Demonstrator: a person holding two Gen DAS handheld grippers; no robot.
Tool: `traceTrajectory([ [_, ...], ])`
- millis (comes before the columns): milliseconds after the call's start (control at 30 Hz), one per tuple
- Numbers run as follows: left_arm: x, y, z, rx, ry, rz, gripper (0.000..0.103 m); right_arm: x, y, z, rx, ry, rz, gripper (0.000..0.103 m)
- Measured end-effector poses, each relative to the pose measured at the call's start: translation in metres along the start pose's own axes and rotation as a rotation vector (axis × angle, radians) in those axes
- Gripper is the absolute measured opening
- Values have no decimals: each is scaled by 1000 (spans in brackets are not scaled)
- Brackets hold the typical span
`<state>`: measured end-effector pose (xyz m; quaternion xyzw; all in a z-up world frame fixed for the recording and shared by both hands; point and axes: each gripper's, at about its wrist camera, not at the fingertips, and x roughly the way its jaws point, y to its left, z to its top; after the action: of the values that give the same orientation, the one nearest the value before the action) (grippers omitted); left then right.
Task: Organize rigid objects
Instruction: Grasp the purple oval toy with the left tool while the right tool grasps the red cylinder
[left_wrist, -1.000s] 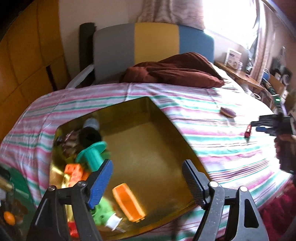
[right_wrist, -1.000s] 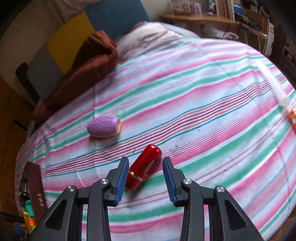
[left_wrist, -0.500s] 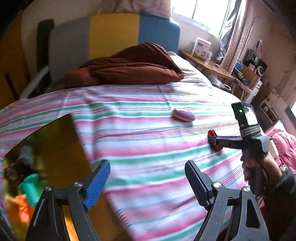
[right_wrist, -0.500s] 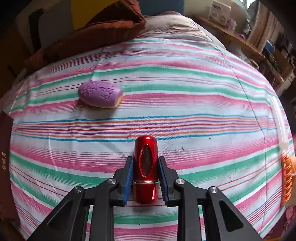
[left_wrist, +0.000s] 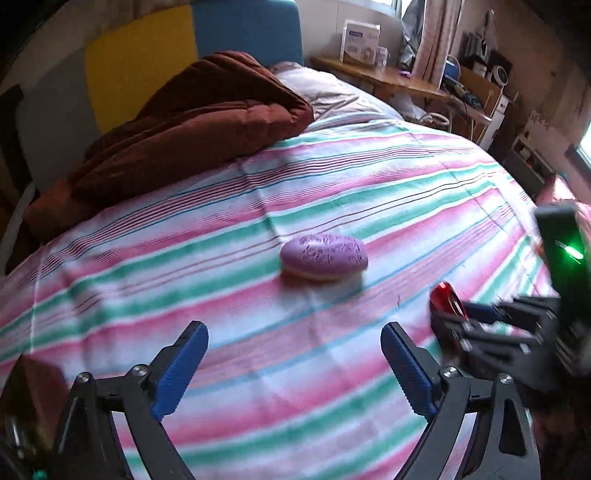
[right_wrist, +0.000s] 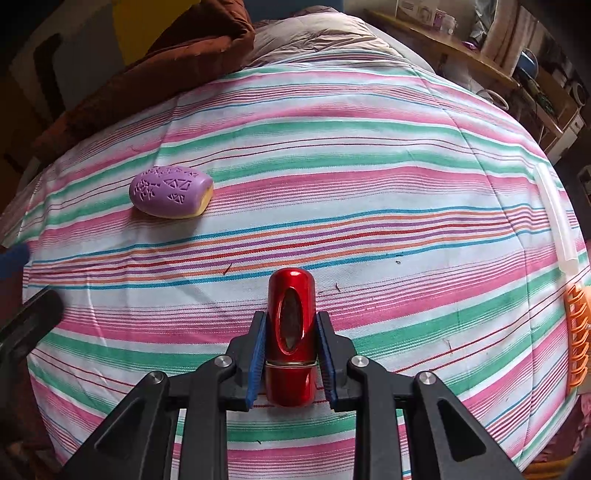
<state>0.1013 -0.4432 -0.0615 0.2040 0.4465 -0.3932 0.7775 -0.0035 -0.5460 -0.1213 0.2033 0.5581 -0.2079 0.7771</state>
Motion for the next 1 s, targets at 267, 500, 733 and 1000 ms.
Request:
traceTrajectory([
  [267,42,-19,36,45,10,3,100,7,-2,16,8,12,7,26],
  [500,77,-25,48,57,70,15,87,10,-3,24,-16,11,-5,30],
  [733,63,-10,17,30,38,37,76,14,0,27,-61,3,-16,31],
  [1000,16,-13,-59,-20,27,70,76,14,11,18,-107,-28,-27,32],
])
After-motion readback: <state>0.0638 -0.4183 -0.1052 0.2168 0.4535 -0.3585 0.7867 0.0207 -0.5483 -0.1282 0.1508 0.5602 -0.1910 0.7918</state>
